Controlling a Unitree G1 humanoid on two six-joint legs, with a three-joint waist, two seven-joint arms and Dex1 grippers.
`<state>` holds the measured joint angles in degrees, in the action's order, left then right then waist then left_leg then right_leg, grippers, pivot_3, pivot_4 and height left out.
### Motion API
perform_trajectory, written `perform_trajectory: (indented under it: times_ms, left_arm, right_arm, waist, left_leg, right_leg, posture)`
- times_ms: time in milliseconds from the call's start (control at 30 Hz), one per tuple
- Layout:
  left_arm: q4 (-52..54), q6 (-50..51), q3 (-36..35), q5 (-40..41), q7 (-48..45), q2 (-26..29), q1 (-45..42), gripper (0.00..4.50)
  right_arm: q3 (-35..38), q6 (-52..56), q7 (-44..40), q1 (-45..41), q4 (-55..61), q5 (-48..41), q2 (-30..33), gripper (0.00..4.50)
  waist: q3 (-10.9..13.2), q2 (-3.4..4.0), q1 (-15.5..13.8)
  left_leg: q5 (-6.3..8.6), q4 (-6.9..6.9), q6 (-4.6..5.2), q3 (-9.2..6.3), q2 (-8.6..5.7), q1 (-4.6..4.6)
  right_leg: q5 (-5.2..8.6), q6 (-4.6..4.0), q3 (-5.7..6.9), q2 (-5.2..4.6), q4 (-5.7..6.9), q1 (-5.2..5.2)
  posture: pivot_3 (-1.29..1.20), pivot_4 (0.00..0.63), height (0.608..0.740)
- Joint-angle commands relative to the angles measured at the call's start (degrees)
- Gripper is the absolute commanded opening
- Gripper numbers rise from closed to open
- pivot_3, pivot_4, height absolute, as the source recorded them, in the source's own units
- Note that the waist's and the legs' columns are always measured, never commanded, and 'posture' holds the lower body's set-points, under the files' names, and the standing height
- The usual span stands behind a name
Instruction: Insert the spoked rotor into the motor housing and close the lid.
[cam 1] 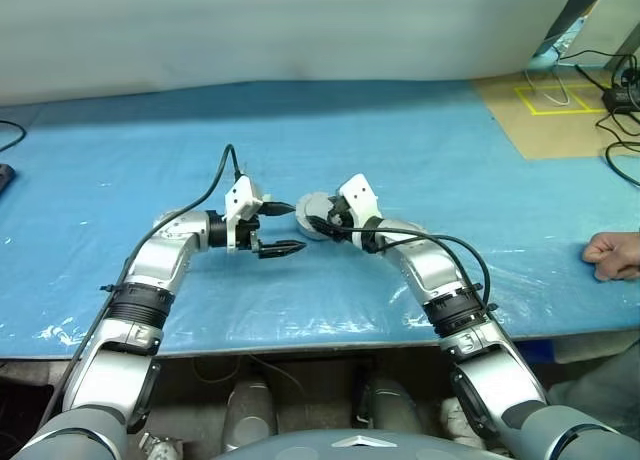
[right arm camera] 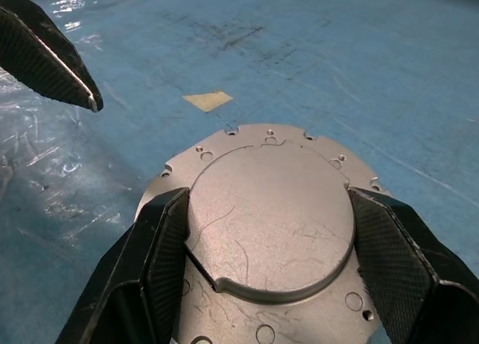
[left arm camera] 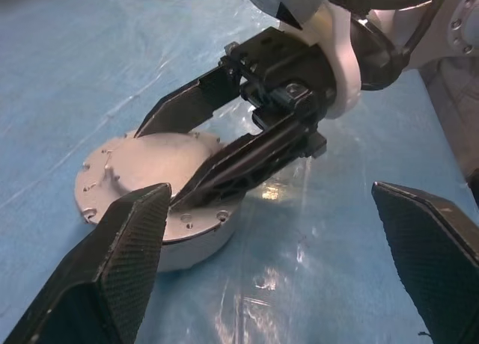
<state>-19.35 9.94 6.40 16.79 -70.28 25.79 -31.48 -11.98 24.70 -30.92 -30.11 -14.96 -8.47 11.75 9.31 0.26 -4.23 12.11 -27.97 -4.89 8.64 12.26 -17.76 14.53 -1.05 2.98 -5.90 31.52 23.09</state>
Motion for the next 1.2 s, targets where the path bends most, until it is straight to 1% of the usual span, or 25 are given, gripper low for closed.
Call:
perform_trajectory:
  times_ms: [33, 100, 133, 200, 233, 267, 300, 333, 400, 467, 600, 700, 867, 967, 1067, 1200]
  left_arm:
    - [1.9, 0.3, -0.8, 0.6, 0.1, 0.5, -0.3, 4.5]
    - [2.1, 0.4, -0.7, 0.7, 0.1, 0.6, -0.3, 4.5]
    - [2.1, 0.5, -0.7, 0.7, 0.1, 0.6, -0.3, 4.5]
    - [2.2, 0.6, -0.7, 0.7, 0.1, 0.6, -0.4, 4.5]
    - [2.2, 0.6, -0.7, 0.6, 0.1, 0.7, -0.4, 4.5]
    - [2.2, 0.6, -0.6, 0.6, 0.1, 0.7, -0.5, 4.5]
    - [2.2, 0.7, -0.6, 0.6, 0.1, 0.7, -0.5, 4.5]
    - [2.3, 0.8, -0.6, 0.6, 0.1, 0.7, -0.5, 4.5]
    - [2.3, 0.8, -0.6, 0.6, 0.1, 0.6, -0.6, 4.5]
    - [2.2, 0.9, -0.6, 0.6, 0.2, 0.7, -0.8, 4.5]
    - [2.3, 1.1, -0.7, 0.5, 0.2, 0.8, -0.8, 4.5]
    - [2.5, 1.3, -0.7, 0.5, 0.1, 0.9, -0.7, 4.5]
    - [2.9, 1.6, -0.7, 0.6, -0.1, 1.3, -0.6, 4.5]
    - [2.8, 2.2, -1.9, 1.1, -0.9, 3.2, -0.7, 4.5]
    - [0.4, 2.1, -3.9, 1.7, -1.0, 5.0, -1.6, 4.5]
    - [-2.0, 0.2, -4.0, 0.4, -1.2, 6.7, -1.7, 4.5]
  right_arm:
    - [1.7, 8.9, -3.1, 4.8, -3.2, -3.0, 1.2, 2.97]
    - [2.2, 9.3, -5.4, 4.3, -0.8, -4.6, 1.7, 2.97]
    - [2.4, 9.4, -6.2, 4.1, 0.1, -5.0, 1.9, 2.97]
    - [3.2, 9.5, -7.9, 3.4, 2.0, -6.7, 1.9, 2.97]
    - [3.9, 9.7, -8.5, 3.0, 2.7, -7.7, 1.7, 2.97]
    - [4.2, 9.8, -9.0, 2.6, 3.2, -8.4, 1.7, 2.97]
    - [3.9, 9.9, -9.7, 2.5, 3.6, -8.6, 1.9, 2.97]
    - [3.6, 10.2, -10.5, 2.5, 4.2, -9.0, 2.1, 2.97]
    - [2.3, 10.8, -12.2, 2.5, 5.5, -9.4, 2.7, 2.97]
    - [1.7, 11.1, -12.6, 2.4, 6.6, -9.4, 2.9, 2.97]
    - [3.6, 10.0, -11.9, 1.1, 7.3, -10.2, 2.3, 2.97]
    - [4.3, 9.4, -11.5, 0.5, 8.9, -10.5, 2.2, 2.97]
    - [4.1, 8.7, -11.8, 0.5, 10.6, -10.3, 2.8, 2.97]
    - [4.2, 8.3, -11.5, 0.1, 10.4, -9.8, 2.9, 2.97]
    - [4.8, 7.6, -10.8, -1.1, 9.4, -9.7, 2.3, 2.97]
    - [4.8, 7.0, -10.5, -2.9, 8.5, -9.8, 1.4, 2.97]
  waist:
    - [0.0, -0.05, 0.0]
    - [0.0, -0.2, 0.2]
    - [0.0, -0.3, 0.3]
    - [-0.1, -0.39, 0.5]
    - [-0.1, -0.39, 0.8]
    - [-0.1, -0.39, 1.2]
    - [-0.1, -0.4, 1.8]
    - [-0.1, -0.39, 2.0]
    - [-0.1, -0.39, 2.1]
    - [-0.1, -0.39, 1.9]
    - [-0.1, -0.4, 1.9]
    - [-0.1, -0.39, 1.8]
    - [-0.1, -0.39, 1.7]
    - [-0.1, -0.39, 1.7]
    - [-0.1, -0.39, 1.7]
    - [-0.1, -0.38, 1.7]
  left_leg:
    - [-0.11, -0.53, 0.21, 0.09, -0.02, -0.03]
    - [-0.12, -0.82, 0.22, 0.12, -0.03, -0.17]
    - [-0.16, -1.05, 0.27, 0.12, -0.05, -0.3]
    - [-0.47, -1.71, 0.76, 0.12, -0.03, -0.32]
    - [-0.47, -1.9, 0.72, 0.11, 0.2, -0.33]
    - [-0.46, -1.81, 0.3, 0.12, 0.4, -0.45]
    - [-0.41, -1.77, 0.11, 0.12, 0.52, -0.67]
    - [-0.45, -1.89, 0.11, 0.03, 0.68, -1.1]
    - [-0.43, -2.29, 0.04, -0.11, 0.92, -1.56]
    - [-0.34, -2.24, -0.11, -0.13, 1.1, -1.57]
    - [-0.15, -2.46, -0.41, -0.11, 1.1, -1.62]
    - [-0.14, -2.46, -0.41, -0.08, 1.11, -1.56]
    - [-0.15, -2.81, -0.4, -0.08, 1.11, -1.62]
    - [-0.15, -2.85, -0.4, -0.08, 1.12, -1.66]
    - [-0.16, -2.86, -0.39, -0.09, 1.13, -1.65]
    - [-0.16, -2.94, -0.39, -0.09, 1.12, -1.66]
  right_leg:
    - [-0.52, -0.05, -0.29, -0.04, 0.41, -0.05]
    - [-0.59, -0.14, -0.61, 0.0, 0.74, -0.02]
    - [-0.79, -0.36, -0.8, 0.06, 0.97, 0.04]
    - [-2.47, -0.26, -1.44, 0.36, 1.37, 0.06]
    - [-2.74, -0.42, -1.56, 0.63, 1.48, 0.07]
    - [-2.72, -0.57, -1.55, 0.85, 1.4, 0.21]
    - [-2.62, -0.67, -1.52, 1.03, 1.41, 0.46]
    - [-2.68, -0.63, -1.57, 1.36, 1.59, 0.92]
    - [-2.69, -0.59, -1.6, 1.71, 2.0, 1.27]
    - [-2.67, -0.62, -1.56, 1.91, 1.98, 1.27]
    - [-2.66, -0.63, -1.59, 1.79, 1.9, 1.26]
    - [-2.5, -0.89, -1.59, 1.73, 2.09, 1.26]
    - [-2.51, -0.9, -1.63, 1.7, 2.22, 1.26]
    - [-2.51, -0.9, -1.63, 1.7, 2.24, 1.26]
    - [-2.51, -0.9, -1.62, 1.72, 2.32, 1.27]
    - [-2.51, -0.9, -1.62, 1.71, 2.37, 1.27]
  posture:
    - [0.0, 0.15, 0.74]
    - [0.0, 0.15, 0.74]
    - [0.0, 0.15, 0.74]
    - [0.0, 0.15, 0.74]
    - [0.0, 0.15, 0.74]
    - [0.0, 0.15, 0.74]
    - [0.0, 0.15, 0.74]
    - [0.0, 0.15, 0.74]
    - [0.0, 0.15, 0.74]
    - [0.0, 0.15, 0.74]
    - [0.0, 0.15, 0.74]
    - [0.0, 0.15, 0.74]
    - [0.0, 0.15, 0.74]
    - [0.0, 0.15, 0.74]
    - [0.0, 0.15, 0.74]
    - [0.0, 0.15, 0.74]
